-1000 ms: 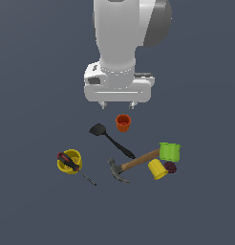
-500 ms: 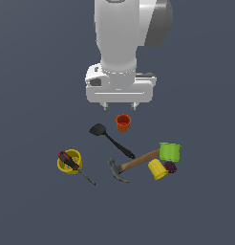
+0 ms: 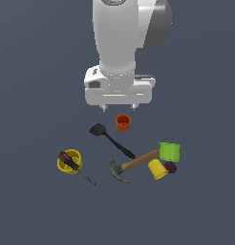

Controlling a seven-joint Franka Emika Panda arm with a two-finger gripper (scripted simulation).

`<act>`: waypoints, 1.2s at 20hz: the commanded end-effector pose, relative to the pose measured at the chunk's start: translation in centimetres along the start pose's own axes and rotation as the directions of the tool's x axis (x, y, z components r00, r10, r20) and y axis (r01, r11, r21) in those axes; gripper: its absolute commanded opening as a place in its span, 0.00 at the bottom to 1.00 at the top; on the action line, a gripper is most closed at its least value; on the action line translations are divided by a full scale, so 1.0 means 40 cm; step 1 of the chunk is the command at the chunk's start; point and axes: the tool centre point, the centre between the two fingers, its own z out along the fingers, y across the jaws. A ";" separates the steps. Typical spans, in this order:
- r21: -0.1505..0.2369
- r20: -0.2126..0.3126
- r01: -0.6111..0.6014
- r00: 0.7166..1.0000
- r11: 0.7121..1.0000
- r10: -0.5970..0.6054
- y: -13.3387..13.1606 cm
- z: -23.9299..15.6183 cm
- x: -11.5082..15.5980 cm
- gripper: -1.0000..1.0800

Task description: Pick up a designated object from a clutter of objects.

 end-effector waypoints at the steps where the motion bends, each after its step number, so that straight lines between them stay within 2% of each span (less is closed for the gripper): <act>1: -0.001 -0.001 0.019 1.000 1.000 -0.019 0.007 0.005 0.010 0.96; 12: -0.010 -0.009 0.187 0.982 0.982 -0.187 0.073 0.047 0.091 0.96; 18: -0.018 -0.013 0.308 0.951 0.951 -0.308 0.125 0.085 0.147 0.96; 24: -0.027 -0.015 0.425 0.905 0.905 -0.425 0.180 0.126 0.198 0.96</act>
